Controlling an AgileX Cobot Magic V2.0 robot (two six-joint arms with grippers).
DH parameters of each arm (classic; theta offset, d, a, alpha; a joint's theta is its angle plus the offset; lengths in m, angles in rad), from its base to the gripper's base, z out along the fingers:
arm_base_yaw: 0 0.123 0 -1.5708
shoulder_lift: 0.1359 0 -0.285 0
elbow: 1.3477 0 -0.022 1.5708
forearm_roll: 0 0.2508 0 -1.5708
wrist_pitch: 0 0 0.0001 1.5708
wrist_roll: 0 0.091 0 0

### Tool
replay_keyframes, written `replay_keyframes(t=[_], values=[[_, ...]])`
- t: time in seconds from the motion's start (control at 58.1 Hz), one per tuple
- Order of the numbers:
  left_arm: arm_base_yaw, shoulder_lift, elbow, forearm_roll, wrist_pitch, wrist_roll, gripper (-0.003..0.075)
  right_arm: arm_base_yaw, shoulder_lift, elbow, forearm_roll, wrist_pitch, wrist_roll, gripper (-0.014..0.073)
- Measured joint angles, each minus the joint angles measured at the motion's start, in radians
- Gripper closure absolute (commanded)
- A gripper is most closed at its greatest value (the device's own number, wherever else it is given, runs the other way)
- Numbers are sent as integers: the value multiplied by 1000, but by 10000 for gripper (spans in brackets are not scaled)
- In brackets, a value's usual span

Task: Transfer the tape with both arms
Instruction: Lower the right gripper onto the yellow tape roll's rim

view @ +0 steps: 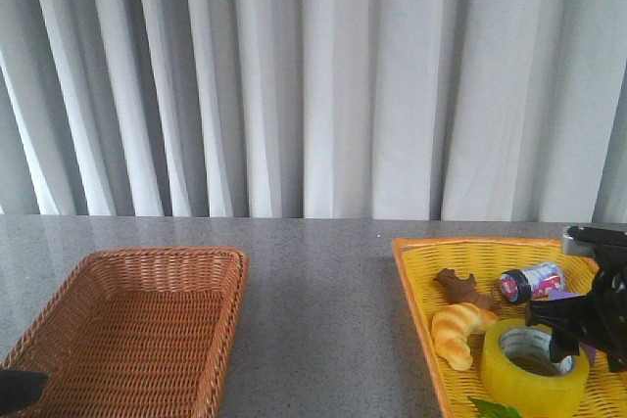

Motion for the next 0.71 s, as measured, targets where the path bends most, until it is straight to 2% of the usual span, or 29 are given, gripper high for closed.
replay_keyframes(t=[0.189,0.465,0.551,0.706], values=[[0,0,0,0,0,1,206,0,67,-40,0,2,12,256],[0,0,0,-1,0,1,206,0,97,-49,-2,-7,33,469],[0,0,0,-1,0,1,206,0,97,-49,-5,-5,35,501],[0,0,0,-1,0,1,206,0,96,-49,-5,-4,35,508]])
